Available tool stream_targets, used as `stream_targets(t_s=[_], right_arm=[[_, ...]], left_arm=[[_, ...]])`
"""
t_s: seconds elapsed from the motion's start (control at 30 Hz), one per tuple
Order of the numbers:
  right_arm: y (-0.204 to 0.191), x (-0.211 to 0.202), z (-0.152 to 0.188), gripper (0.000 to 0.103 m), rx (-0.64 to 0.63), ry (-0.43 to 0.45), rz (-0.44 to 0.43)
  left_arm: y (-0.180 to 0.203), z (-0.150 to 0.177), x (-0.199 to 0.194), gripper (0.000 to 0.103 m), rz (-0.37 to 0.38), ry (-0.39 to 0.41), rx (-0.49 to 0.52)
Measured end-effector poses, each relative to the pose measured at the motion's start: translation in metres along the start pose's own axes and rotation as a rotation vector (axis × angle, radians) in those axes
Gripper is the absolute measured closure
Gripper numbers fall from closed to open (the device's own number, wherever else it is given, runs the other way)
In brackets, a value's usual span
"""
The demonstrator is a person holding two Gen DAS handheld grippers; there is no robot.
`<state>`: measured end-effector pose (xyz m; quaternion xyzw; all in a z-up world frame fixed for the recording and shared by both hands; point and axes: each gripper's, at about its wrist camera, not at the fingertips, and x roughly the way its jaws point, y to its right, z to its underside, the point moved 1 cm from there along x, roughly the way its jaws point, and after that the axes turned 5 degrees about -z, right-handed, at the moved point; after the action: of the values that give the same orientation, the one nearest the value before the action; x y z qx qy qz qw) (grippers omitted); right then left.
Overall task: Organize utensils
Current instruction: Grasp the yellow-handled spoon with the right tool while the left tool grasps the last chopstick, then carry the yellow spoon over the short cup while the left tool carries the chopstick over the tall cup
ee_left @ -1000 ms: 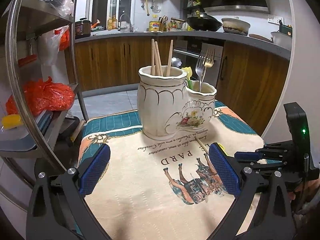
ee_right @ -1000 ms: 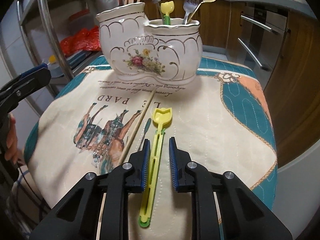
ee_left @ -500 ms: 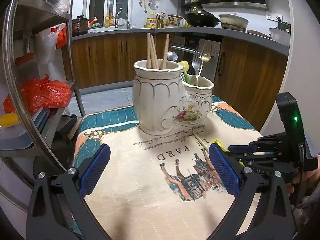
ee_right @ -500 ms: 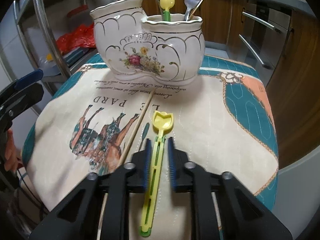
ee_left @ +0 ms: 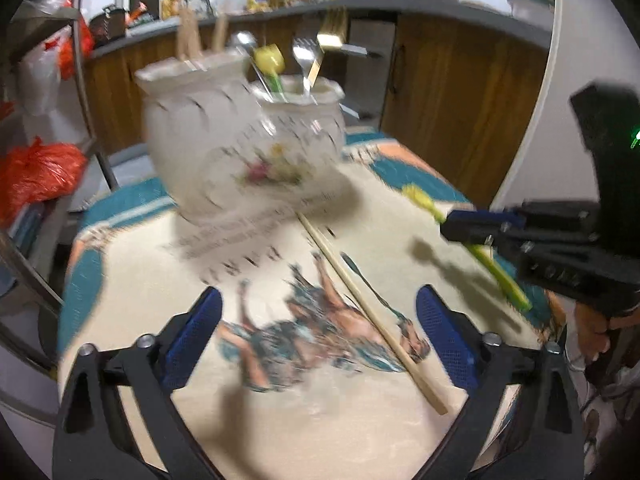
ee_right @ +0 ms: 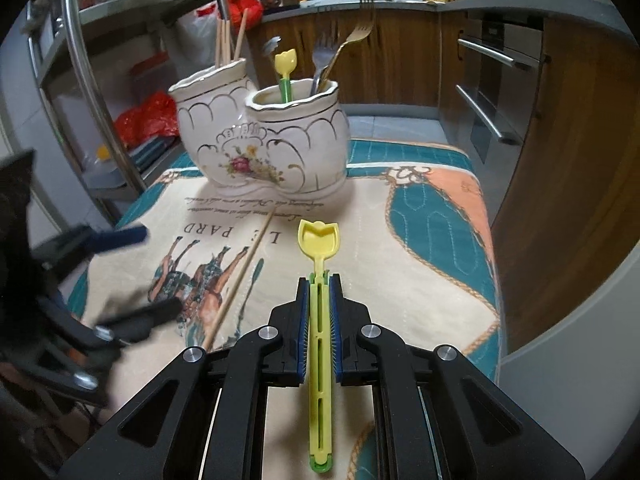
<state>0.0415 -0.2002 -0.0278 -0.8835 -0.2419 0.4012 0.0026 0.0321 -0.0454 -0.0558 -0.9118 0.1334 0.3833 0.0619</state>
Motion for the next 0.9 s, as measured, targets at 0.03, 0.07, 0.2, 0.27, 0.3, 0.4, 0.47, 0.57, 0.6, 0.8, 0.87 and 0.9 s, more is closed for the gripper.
stream_targets(t_s=[0.03,0.07,0.2,0.27,0.3,0.4,0.47,0.57,0.6,0.8,0.87,0.9], right_arm=[[0.000,-0.001,0.001,0.092,0.001,0.002,-0.002],[0.000,-0.002,0.002,0.092,0.001,0.004,-0.005],[-0.001,-0.003,0.003,0.092,0.000,0.006,-0.017],[-0.003,-0.003,0.004,0.092,-0.001,0.006,-0.020],[-0.004,-0.003,0.004,0.092,-0.001,0.007,-0.023],[-0.007,-0.004,0.004,0.092,-0.005,0.010,-0.027],[-0.008,-0.004,0.004,0.092,-0.008,0.010,-0.030],[-0.012,-0.003,0.005,0.092,-0.016,0.009,-0.038],[-0.013,-0.001,0.005,0.092,-0.018,0.005,-0.039],[-0.016,0.014,0.009,0.092,-0.025,-0.057,-0.023],[-0.018,0.019,0.011,0.092,-0.031,-0.079,-0.020],[-0.019,0.022,0.012,0.092,-0.036,-0.090,-0.017]], left_arm=[[0.004,0.002,0.005,0.022,0.009,-0.021,-0.001],[0.007,0.003,0.007,0.026,0.013,-0.032,-0.001],[0.023,0.008,0.017,0.044,0.018,-0.062,0.050],[0.027,0.010,0.020,0.058,-0.006,-0.070,0.082],[0.029,0.011,0.020,0.064,-0.019,-0.067,0.098],[0.026,0.009,0.019,0.091,-0.021,-0.077,0.121],[0.019,0.006,0.016,0.097,-0.015,-0.085,0.128],[0.006,0.004,0.004,0.097,0.004,-0.080,0.136],[0.000,0.003,0.000,0.097,0.004,-0.082,0.146],[-0.029,0.012,-0.010,0.097,-0.014,-0.135,0.207],[-0.038,0.017,-0.011,0.097,-0.019,-0.151,0.202],[-0.041,0.020,-0.009,0.097,-0.019,-0.160,0.193]])
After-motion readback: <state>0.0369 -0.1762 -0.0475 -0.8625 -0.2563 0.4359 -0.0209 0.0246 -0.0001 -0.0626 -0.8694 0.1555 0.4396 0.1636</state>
